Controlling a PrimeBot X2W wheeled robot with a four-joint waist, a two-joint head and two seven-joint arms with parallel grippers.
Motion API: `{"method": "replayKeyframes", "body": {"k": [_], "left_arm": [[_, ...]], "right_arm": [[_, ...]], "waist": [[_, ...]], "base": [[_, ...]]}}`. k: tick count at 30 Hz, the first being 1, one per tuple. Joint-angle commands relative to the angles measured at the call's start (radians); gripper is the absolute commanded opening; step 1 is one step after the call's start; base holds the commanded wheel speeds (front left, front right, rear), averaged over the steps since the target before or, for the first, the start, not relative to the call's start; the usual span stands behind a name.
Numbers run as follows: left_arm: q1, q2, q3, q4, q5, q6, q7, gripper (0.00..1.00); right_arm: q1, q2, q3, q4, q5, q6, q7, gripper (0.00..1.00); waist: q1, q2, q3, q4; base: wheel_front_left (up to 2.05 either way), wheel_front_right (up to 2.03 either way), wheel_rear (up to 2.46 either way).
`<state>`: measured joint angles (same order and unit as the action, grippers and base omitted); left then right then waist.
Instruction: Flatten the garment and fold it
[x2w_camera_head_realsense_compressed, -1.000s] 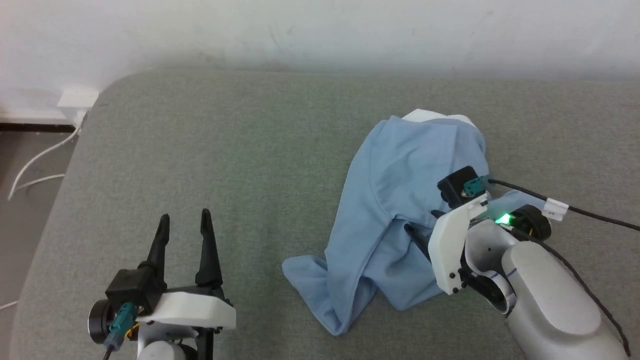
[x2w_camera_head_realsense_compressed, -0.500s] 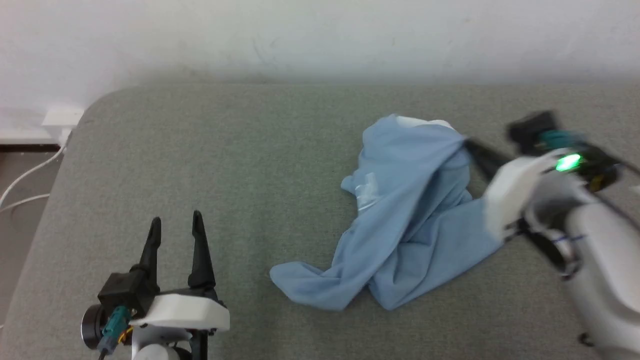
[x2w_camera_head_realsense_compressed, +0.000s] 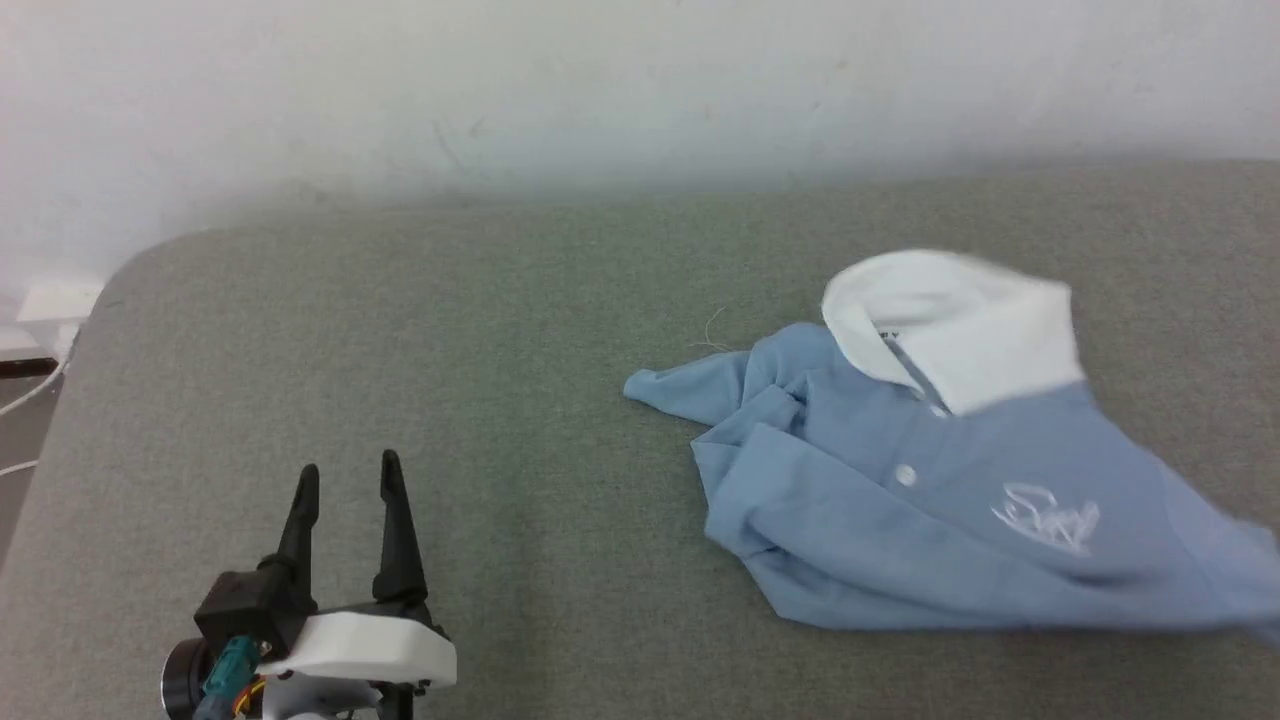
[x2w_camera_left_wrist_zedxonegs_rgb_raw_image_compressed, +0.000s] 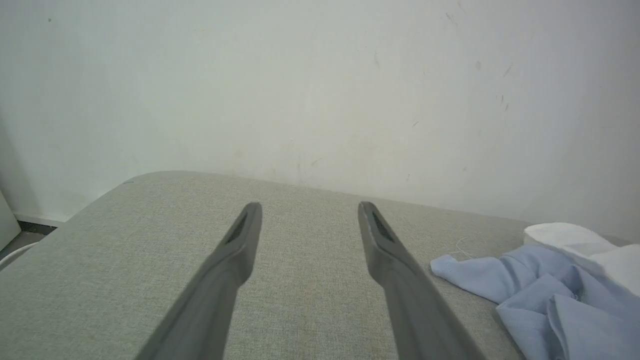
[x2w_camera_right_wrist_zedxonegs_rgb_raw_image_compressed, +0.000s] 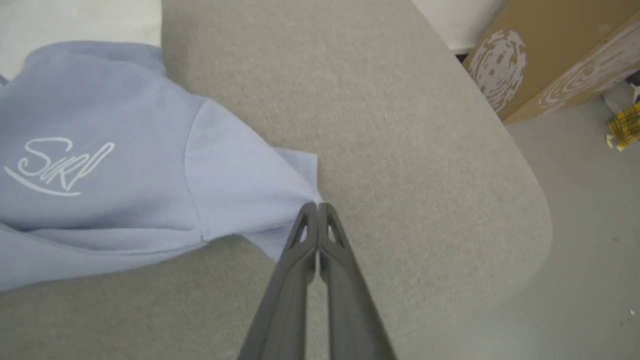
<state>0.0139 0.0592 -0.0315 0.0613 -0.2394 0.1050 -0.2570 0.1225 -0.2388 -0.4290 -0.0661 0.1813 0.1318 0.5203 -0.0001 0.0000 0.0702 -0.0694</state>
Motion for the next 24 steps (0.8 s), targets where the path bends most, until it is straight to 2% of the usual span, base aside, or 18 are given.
{"method": "replayKeyframes", "body": {"k": [1,5,7,8,9,14,17,24], "left_arm": [[0.004,-0.001,0.002,0.002,-0.001,-0.006,-0.005,1.0],[0.002,-0.002,0.002,0.01,-0.001,-0.008,-0.005,1.0],[0.002,-0.002,0.003,0.014,0.0,-0.008,-0.005,1.0],[0.003,-0.002,0.003,0.018,0.0,-0.009,-0.005,1.0],[0.004,-0.002,0.004,0.02,0.0,-0.009,-0.005,1.0],[0.014,0.002,0.01,0.032,-0.003,-0.011,-0.005,1.0],[0.022,0.005,0.012,0.038,-0.005,-0.009,-0.005,1.0],[-0.015,0.023,-0.023,0.067,0.009,-0.028,0.035,1.0]], "right_arm": [[0.022,0.018,-0.018,0.003,-0.014,-0.001,0.002,0.0],[0.092,0.105,-0.078,0.064,-0.032,-0.001,-0.021,0.0],[0.095,0.133,-0.083,0.097,-0.031,-0.001,-0.059,0.42],[0.095,0.142,-0.078,0.111,-0.032,-0.001,-0.084,0.76],[0.088,0.149,-0.077,0.117,-0.026,-0.001,-0.122,1.0],[0.052,0.172,-0.087,0.089,-0.024,-0.001,-0.374,1.0],[0.038,0.18,-0.053,0.052,-0.024,-0.001,-0.481,1.0],[0.045,0.187,0.142,-0.058,-0.027,-0.001,-0.555,1.0]], "waist": [[0.0001,0.0,-0.001,-0.003],[0.0001,0.0,-0.001,-0.005],[0.0001,0.0,-0.004,-0.005],[0.0001,0.0,-0.006,-0.004],[0.0001,0.0,-0.007,-0.003],[0.0001,0.0,-0.024,0.001],[0.0001,0.0,-0.035,-0.001],[0.0001,0.0,-0.05,-0.017]], "base": [[0.0,0.0,0.0],[0.0,0.0,0.0],[0.0,0.0,0.0],[0.0,0.0,0.0],[0.0,0.0,0.0],[0.0,0.0,0.0],[0.0,0.0,0.0],[0.0,0.0,0.0]]}}
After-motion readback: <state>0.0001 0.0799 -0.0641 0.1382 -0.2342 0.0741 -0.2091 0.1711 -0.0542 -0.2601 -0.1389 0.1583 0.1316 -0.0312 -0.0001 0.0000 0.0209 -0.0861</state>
